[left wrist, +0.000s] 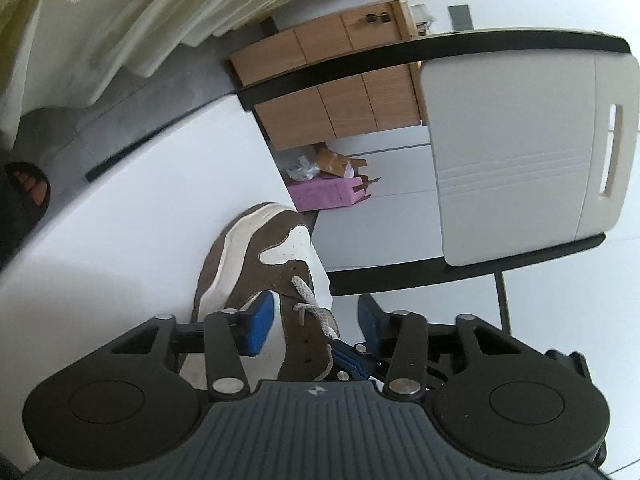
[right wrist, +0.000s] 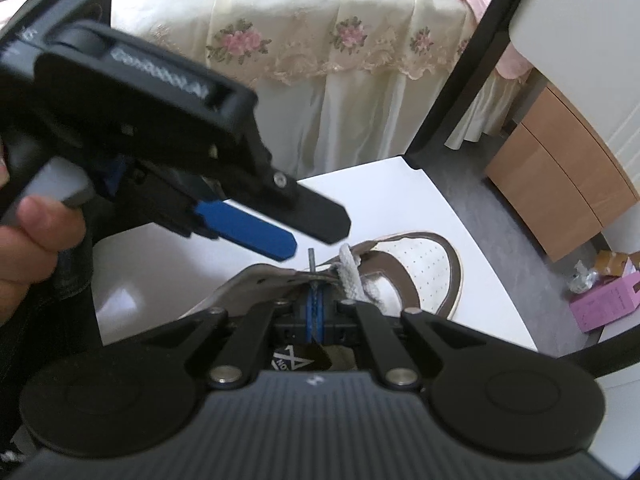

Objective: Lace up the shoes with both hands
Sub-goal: 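Release the lace with the right tool and lift it away from the sneaker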

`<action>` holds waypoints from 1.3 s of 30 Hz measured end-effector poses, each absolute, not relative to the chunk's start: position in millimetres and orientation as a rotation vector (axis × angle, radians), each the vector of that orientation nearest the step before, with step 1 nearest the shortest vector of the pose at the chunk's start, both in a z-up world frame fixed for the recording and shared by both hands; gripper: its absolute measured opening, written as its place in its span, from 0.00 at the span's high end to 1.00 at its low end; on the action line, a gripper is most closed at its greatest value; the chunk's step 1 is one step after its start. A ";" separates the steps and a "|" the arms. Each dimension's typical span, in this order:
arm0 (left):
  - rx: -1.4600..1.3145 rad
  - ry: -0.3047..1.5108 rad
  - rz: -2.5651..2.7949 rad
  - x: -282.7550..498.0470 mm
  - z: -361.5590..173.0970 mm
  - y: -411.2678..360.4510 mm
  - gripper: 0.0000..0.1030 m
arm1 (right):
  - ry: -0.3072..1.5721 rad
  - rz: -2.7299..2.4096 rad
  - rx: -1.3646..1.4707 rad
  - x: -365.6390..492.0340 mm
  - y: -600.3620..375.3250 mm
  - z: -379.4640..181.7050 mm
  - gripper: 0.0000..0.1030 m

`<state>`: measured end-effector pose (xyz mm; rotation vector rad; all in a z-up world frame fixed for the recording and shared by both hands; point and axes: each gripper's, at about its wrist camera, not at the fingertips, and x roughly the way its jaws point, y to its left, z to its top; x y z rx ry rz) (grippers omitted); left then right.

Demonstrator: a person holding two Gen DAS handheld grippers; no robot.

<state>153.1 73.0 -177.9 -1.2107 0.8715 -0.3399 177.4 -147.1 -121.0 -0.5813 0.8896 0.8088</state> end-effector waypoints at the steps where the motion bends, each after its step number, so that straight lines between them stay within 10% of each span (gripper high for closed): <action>1: -1.220 0.874 -0.339 154.2 -179.1 72.2 0.57 | 0.890 0.808 -0.577 177.8 -147.1 -121.1 0.97; 10: -1.254 0.901 -0.297 153.7 -189.0 69.8 0.97 | 0.910 0.785 -0.518 181.0 -149.0 -122.1 0.96; 16: -1.217 0.897 -0.281 151.0 -184.8 69.1 0.97 | 0.920 0.779 -0.574 174.5 -141.9 -112.3 0.95; 20: -1.194 0.900 -0.278 150.7 -182.9 69.4 0.97 | 0.862 0.877 -0.607 162.5 -150.3 -88.3 0.56; 39: -1.040 0.810 -0.244 140.8 -157.8 75.4 0.98 | 0.916 0.883 -0.634 178.5 -124.2 -96.4 0.53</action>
